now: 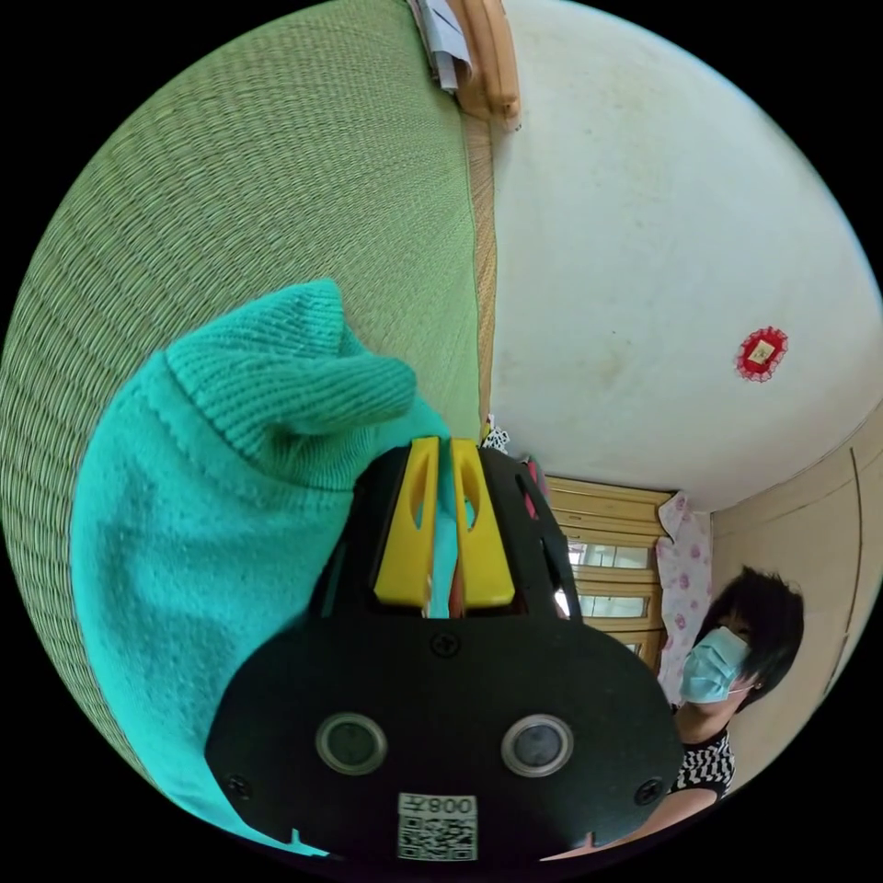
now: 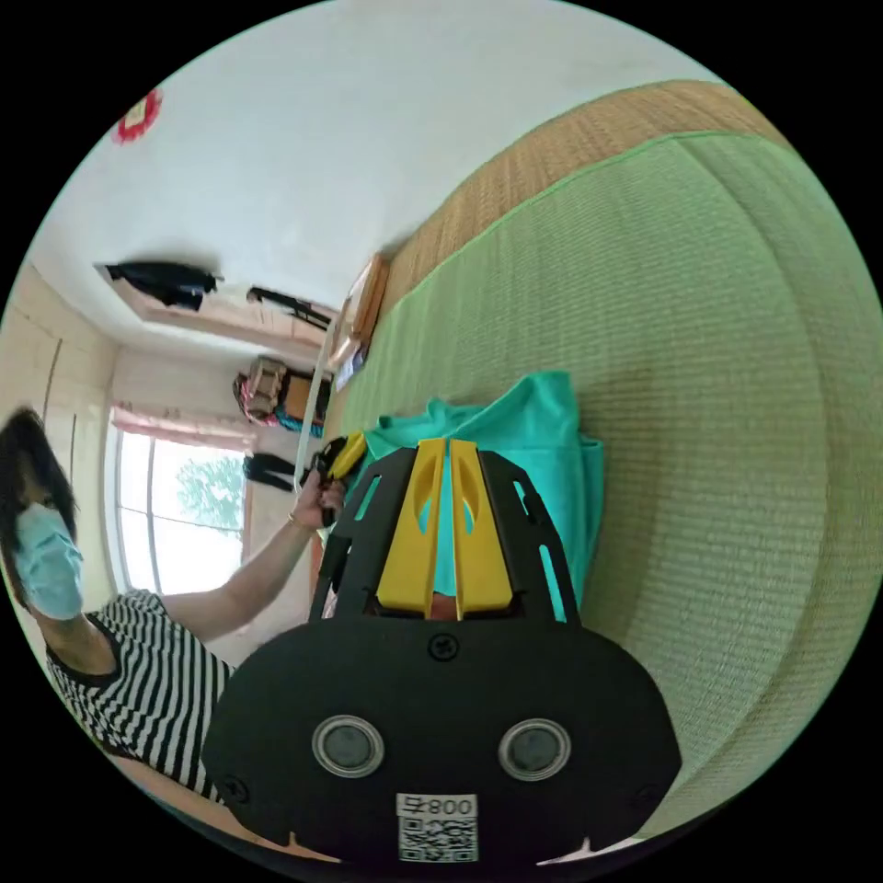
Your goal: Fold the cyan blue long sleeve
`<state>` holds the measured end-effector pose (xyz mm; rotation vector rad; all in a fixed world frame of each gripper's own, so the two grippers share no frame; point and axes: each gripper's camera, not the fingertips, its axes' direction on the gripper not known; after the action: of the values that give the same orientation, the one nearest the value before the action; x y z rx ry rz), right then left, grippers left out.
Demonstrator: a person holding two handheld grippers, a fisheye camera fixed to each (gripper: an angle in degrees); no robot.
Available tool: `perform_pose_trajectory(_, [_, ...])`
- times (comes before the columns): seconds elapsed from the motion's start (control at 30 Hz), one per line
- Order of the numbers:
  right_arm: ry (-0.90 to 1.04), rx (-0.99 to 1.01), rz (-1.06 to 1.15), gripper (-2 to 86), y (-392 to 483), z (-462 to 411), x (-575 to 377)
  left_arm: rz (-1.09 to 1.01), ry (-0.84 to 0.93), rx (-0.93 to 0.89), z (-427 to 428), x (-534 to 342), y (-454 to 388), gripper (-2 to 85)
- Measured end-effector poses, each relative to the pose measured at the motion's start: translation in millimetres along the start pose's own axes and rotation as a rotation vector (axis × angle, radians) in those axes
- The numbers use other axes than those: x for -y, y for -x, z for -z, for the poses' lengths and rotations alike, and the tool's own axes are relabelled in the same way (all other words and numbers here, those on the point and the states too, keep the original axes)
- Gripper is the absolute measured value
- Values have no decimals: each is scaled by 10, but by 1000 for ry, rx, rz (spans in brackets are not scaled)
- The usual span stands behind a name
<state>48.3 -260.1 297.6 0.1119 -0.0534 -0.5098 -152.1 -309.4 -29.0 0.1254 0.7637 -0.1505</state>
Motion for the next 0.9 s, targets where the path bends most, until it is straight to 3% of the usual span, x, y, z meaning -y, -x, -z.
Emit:
perform_pose_trajectory(0.17, [211,-128,146,2,479,-793,115,2,-8,7,38,-46,-42,23])
perform_pose_trajectory(0.43, [127,-192,127,1,667,-987,482,-71,-33,44,206,-195,-250,17])
perform_pose_trajectory(0.7, [81,-115,138,1,875,-889,324,-178,24,277,217,-404,-451,6])
perform_pose_trajectory(0.9, [171,-77,216,1,1228,-1277,294,-163,-27,306,314,-523,-448,2])
